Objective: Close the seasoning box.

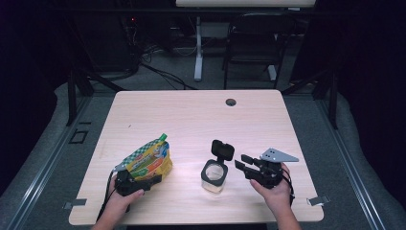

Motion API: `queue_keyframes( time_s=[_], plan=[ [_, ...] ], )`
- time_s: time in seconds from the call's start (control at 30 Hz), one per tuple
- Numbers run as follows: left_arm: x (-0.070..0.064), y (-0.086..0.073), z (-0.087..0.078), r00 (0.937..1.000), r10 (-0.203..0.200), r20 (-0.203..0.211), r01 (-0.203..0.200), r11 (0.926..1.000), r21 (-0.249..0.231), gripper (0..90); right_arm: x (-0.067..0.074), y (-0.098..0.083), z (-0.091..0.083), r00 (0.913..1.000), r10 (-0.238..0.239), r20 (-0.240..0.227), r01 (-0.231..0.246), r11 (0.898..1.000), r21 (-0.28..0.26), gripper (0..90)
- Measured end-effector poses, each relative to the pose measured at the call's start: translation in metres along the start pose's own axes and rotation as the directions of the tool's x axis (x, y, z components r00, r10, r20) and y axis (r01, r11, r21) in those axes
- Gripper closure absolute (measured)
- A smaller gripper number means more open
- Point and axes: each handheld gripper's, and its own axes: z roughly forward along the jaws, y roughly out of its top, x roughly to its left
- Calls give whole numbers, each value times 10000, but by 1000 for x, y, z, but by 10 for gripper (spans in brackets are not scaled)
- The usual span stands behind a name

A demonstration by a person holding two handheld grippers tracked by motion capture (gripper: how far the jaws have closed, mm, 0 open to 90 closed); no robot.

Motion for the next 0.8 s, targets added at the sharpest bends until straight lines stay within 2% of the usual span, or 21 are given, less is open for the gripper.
queue_keyframes(
  time_s=[0.13,0.33,0.8],
  plan=[
    [0,-2,1,10000,-22,-51,23,10000,95,382,0,0,0,10000,-9,-6,9,10000,-6,615],
    [1,-4,3,9998,-142,-112,142,9999,-24,370,0,0,0,10000,2,-9,-2,10000,-13,615],
    [2,-7,6,9997,-243,-4,243,9997,-35,384,0,0,0,10000,-15,17,15,10000,18,614]
  ],
)
